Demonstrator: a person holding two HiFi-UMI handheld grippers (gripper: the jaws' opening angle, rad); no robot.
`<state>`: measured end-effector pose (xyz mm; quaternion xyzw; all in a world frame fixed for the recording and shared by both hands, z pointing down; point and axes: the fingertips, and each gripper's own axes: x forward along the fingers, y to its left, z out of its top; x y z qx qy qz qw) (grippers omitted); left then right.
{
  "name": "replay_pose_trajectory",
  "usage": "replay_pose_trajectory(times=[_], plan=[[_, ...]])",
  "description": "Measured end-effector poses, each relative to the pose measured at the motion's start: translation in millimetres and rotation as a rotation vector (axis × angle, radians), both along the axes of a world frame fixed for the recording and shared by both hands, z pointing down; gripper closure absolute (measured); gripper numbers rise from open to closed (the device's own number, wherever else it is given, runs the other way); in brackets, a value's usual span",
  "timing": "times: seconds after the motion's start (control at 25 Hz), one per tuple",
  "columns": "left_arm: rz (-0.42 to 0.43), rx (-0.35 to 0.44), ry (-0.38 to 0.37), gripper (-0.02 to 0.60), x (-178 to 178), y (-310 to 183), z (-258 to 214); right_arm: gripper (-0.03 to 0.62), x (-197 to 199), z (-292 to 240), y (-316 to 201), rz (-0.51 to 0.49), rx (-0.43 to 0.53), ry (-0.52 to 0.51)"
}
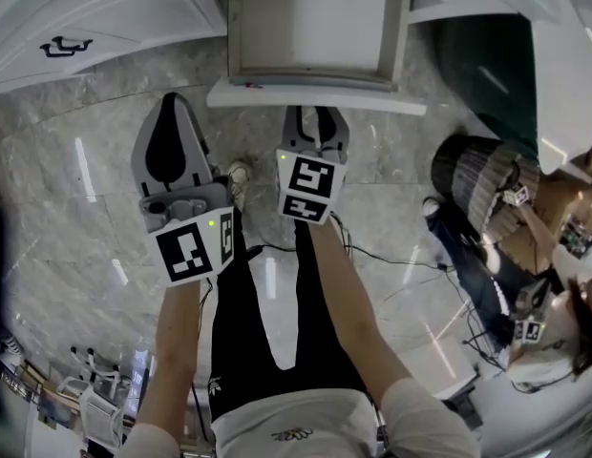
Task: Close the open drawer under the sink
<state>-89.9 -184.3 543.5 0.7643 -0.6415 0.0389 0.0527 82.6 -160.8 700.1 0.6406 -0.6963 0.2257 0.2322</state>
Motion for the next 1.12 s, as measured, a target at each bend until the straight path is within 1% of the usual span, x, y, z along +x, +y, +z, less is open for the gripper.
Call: replay_pose_trajectory(times=[0.24, 0.6, 0.92, 1.12], plan=[[-0.002, 0.005, -0.004, 0.56, -3, -5, -2, 0.454, -1, -20, 1, -0.01, 0.033, 0.011], [0.007, 0.023, -0.016, 0.56, 2, -13, -9, 0.454, -1, -26, -1, -0.026, 0.023, 0.018], [-0.005, -0.002, -0.034, 0.56, -4, -6, 5, 0.453, -1, -29, -4, -0.004, 0.031, 0.017], [-0.016, -0.006, -0.033, 0.56, -7, -6, 10, 0.451, -2, -31, -7, -0.023, 0.042, 0.042]])
